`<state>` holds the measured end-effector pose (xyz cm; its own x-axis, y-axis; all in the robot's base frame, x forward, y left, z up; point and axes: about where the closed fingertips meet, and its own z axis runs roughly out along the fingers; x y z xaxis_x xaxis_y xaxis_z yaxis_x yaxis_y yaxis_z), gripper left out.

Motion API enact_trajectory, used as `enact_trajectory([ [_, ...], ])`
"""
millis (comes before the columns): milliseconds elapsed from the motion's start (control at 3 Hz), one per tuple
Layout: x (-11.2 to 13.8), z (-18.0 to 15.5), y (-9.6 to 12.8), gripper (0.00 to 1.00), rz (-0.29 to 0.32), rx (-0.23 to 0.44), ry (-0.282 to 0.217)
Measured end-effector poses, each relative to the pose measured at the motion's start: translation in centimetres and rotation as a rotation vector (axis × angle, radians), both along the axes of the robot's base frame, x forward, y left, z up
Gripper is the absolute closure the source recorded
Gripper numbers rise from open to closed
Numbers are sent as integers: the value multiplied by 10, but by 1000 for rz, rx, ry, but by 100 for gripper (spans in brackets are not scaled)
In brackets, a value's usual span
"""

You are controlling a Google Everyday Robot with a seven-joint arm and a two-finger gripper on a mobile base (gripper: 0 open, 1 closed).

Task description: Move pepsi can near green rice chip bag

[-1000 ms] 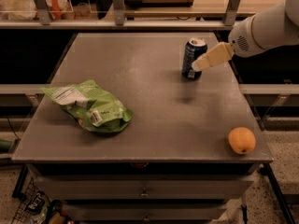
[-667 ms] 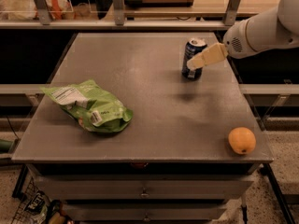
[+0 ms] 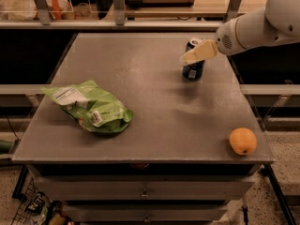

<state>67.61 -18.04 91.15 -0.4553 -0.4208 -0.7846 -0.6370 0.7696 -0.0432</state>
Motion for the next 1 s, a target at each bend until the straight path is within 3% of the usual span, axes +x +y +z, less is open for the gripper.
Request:
enact_trajectory([
  [333, 7, -2, 7, 17, 21, 4, -4],
  [1000, 10, 2, 1, 63, 26, -30, -20],
])
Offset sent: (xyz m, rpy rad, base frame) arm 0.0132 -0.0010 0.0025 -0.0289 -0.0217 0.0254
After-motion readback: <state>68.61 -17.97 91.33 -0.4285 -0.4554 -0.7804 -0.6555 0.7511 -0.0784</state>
